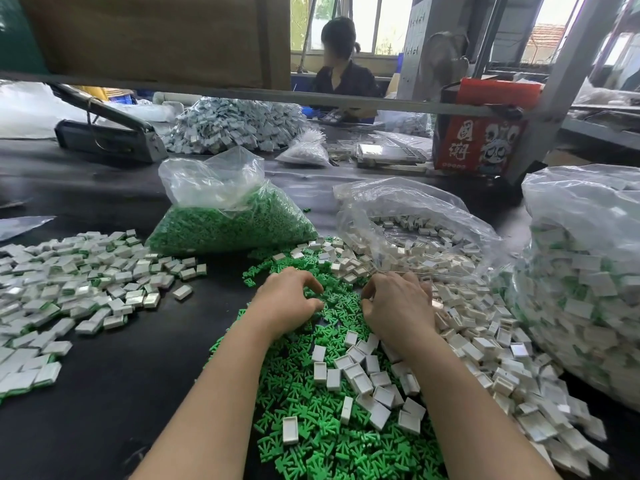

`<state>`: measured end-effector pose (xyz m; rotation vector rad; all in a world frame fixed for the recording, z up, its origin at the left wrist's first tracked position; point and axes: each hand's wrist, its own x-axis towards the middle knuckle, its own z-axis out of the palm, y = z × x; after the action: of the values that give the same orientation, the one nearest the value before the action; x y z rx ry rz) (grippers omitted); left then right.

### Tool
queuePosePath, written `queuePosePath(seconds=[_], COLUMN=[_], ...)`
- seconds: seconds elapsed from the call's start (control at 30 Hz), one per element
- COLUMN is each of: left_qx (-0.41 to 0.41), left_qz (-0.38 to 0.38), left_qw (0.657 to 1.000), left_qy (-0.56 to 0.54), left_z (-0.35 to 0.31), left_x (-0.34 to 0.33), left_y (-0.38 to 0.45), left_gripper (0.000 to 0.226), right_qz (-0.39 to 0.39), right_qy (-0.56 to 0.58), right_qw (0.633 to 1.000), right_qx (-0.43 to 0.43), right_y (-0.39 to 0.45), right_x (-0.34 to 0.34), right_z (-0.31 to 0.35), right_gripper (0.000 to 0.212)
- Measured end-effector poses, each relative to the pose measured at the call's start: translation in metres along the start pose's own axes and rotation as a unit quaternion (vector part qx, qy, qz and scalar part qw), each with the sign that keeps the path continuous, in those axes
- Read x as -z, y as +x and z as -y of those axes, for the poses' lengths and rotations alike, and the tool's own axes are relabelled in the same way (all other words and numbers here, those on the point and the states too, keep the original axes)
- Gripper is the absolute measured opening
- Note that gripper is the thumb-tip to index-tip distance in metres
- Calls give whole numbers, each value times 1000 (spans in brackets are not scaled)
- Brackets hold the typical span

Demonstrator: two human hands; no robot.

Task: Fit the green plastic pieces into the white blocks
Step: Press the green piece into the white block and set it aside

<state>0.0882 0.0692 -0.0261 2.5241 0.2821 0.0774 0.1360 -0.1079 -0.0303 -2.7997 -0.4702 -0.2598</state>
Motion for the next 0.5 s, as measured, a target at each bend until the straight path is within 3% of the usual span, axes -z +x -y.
queuePosePath(seconds=[0.13,0.27,0.4,0.5], left_qx=[1,17,17,-12], left_qz=[-22,-100,-11,31], left_qw=[994,995,998,996], left_qy=[-109,-8,66,80], left_z=[6,11,8,3], left_x=[8,4,-5,-11], left_y=[0,6,4,3], left_gripper=[8,17,59,61], right_qz=[-13,-26,27,61], right_qy=[16,67,116,102], right_qw=[1000,997,992,991], right_qx=[6,37,45,60], right_y=[1,0,1,2], right_x=[-1,-1,-2,-5], right_z=[0,-1,0,-1], right_gripper=[21,15,16,19])
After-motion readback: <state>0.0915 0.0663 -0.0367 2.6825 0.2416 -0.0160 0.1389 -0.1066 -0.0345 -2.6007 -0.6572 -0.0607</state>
